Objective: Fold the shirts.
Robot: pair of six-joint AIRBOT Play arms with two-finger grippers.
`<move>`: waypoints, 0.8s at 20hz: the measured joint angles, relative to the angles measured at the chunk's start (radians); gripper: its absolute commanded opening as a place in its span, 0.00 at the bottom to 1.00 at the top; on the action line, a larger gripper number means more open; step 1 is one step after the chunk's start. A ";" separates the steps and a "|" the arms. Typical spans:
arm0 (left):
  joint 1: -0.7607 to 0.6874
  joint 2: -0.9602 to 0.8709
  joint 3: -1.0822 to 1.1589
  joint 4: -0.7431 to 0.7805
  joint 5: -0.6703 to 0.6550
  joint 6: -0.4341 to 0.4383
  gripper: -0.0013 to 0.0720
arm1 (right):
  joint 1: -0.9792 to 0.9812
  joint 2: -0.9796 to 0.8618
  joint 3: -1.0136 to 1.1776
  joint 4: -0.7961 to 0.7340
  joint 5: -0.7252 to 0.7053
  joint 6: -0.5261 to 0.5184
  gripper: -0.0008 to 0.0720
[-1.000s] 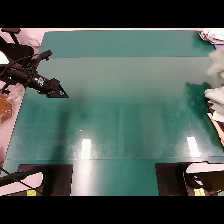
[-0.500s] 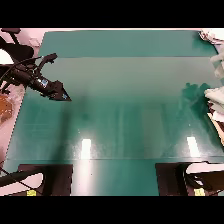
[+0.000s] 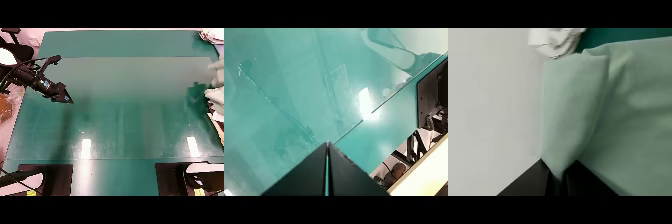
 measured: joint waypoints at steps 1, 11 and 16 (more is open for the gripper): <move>-0.001 0.000 0.000 0.000 0.002 0.000 0.05 | -0.003 0.005 0.000 -0.072 0.068 0.010 0.03; -0.002 0.000 0.000 0.000 0.029 0.008 0.05 | -0.021 0.005 0.000 -0.541 0.542 -0.152 0.04; -0.002 0.000 0.000 0.000 0.035 0.010 0.05 | -0.023 0.005 0.000 -0.649 0.631 -0.306 0.04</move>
